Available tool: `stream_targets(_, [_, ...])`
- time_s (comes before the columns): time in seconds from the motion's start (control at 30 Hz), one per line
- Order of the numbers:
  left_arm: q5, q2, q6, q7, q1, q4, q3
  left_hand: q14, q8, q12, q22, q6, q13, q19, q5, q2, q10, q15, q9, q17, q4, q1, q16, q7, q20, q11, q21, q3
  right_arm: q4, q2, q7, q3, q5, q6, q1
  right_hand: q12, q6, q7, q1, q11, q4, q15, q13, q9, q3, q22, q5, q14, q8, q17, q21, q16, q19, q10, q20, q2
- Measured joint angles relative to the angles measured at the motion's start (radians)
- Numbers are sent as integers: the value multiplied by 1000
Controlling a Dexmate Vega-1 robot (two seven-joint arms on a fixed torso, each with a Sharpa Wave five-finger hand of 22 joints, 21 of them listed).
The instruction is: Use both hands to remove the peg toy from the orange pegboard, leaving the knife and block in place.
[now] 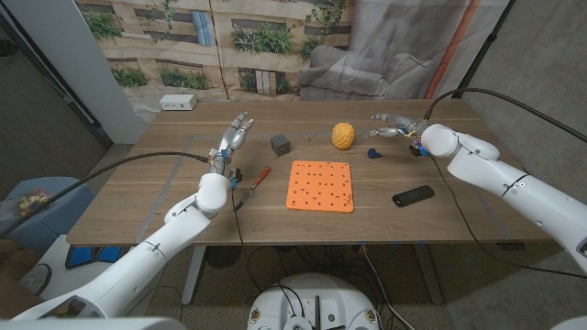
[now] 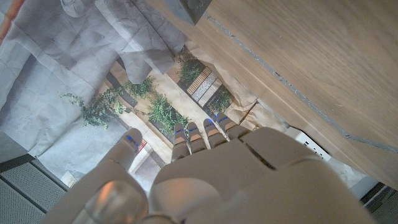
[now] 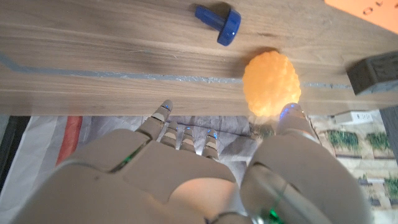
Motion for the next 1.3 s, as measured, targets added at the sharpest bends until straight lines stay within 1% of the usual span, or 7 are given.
stream_targets(0.33, [-22,-57,-120,18,-39,119,3,0,0,0,0,5,0,0,0,0,2,0,0,0,0,0,0,5,0,9,0,0,18,33,-120,66,150,72,-61,0,-13,2,-33,-20,13,-25,-5,-5,-8,0,0,0,-15,-6,0,0,-18,20,-7,9])
stream_targets(0.73, [-48,-90,-226,-8,-88,238,14,0,0,0,0,5,0,0,0,0,2,0,0,0,-3,0,0,5,0,9,0,3,72,110,-250,127,322,201,-129,4,-8,17,-93,-30,33,-46,-14,-11,-19,3,0,-4,-23,-11,0,0,-55,30,-30,30])
stream_targets(0.9, [-54,-102,-236,-12,-103,269,14,-22,-4,-8,0,-13,0,-1,0,0,-23,1,0,3,0,0,-4,10,-1,22,-8,0,85,121,-269,132,392,274,-132,4,-26,35,-126,-41,47,-52,-14,-14,-27,3,-5,-9,-31,-14,0,0,-68,30,-36,39])
stream_targets(1.0, [-99,-107,-264,-47,-109,278,12,-50,-11,-12,0,-46,0,-21,0,0,-58,0,0,5,12,0,-4,5,-2,21,-14,-11,154,173,-268,151,435,326,-140,4,-29,42,-142,-41,58,-52,-14,-14,-33,3,-7,-9,-31,-15,0,0,-79,31,-39,45])
stream_targets(1.17, [-100,-117,-264,-48,-116,293,9,-66,-15,-12,0,-77,0,-33,0,0,-85,-2,0,7,37,0,-4,9,-1,23,-14,-14,159,176,-243,153,507,414,-141,4,-28,51,-166,-46,64,-57,-19,-14,-38,2,-8,-14,-31,-15,0,0,-86,36,-43,50])
stream_targets(1.2, [-145,-120,-292,-90,-118,299,8,-69,-15,-12,0,-77,0,-35,0,0,-89,1,0,7,42,0,-4,9,-3,26,-14,-14,227,218,-238,166,520,428,-141,4,-26,56,-166,-46,64,-57,-19,-14,-38,2,-8,-14,-31,-15,0,0,-86,36,-43,50])
stream_targets(1.3, [-148,-128,-295,-93,-122,316,8,-75,-15,-12,0,-88,0,-36,0,2,-91,0,0,7,46,-9,-4,9,-4,23,-14,-18,232,221,-226,167,553,467,-141,4,-25,58,-176,-43,72,-57,-19,-14,-38,2,-8,-14,-31,-15,0,2,-91,40,-41,60])
